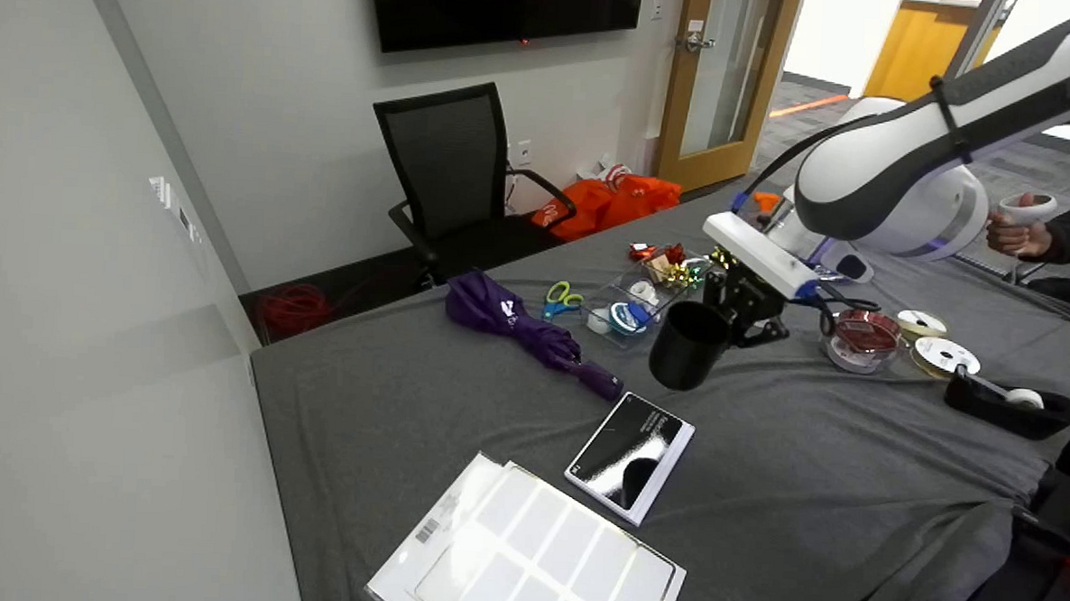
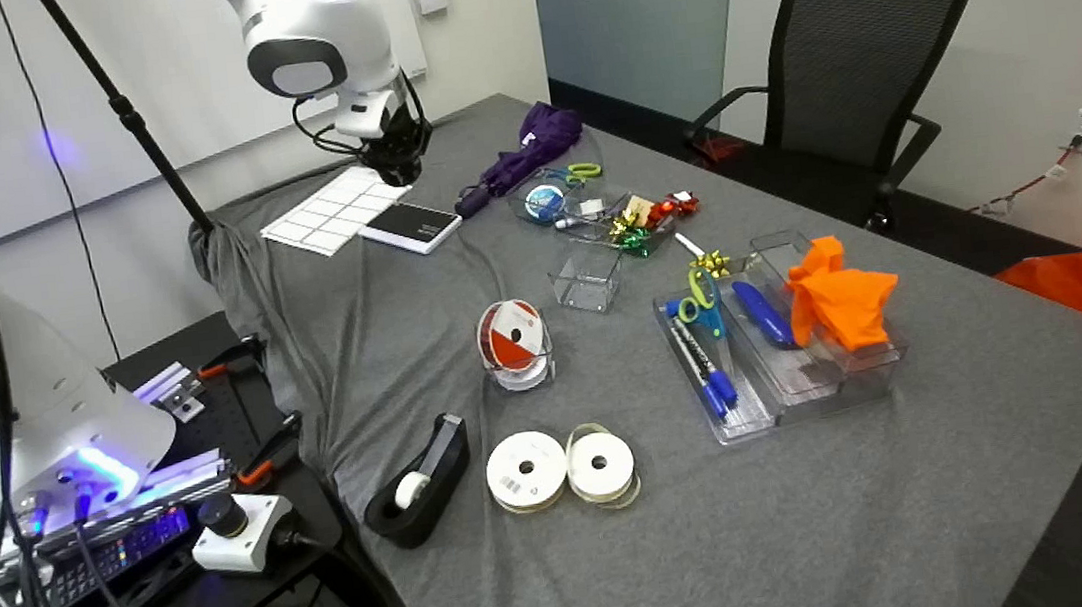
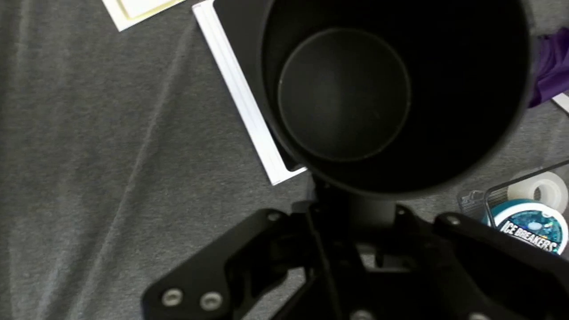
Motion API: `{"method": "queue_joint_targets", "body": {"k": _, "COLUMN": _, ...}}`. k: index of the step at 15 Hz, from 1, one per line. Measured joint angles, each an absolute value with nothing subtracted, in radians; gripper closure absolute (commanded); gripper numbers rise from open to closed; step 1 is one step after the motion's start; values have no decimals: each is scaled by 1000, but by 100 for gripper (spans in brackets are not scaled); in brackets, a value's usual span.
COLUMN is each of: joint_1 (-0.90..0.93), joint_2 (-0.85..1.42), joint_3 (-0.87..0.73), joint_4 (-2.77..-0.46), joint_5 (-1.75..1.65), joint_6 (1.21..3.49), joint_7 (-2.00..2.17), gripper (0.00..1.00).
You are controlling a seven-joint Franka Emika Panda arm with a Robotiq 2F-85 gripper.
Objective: Put the black cup on the black object
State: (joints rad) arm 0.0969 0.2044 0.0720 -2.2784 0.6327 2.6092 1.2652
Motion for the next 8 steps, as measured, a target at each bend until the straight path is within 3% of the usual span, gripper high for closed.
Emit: {"method": "queue_joint_targets", "body": {"k": 8, "joint_1": 99, "joint_2": 389, "joint_3": 68, "joint_4": -2121, "joint_5": 517, "joint_6": 2585, "joint_7": 1410, "gripper": 95}}
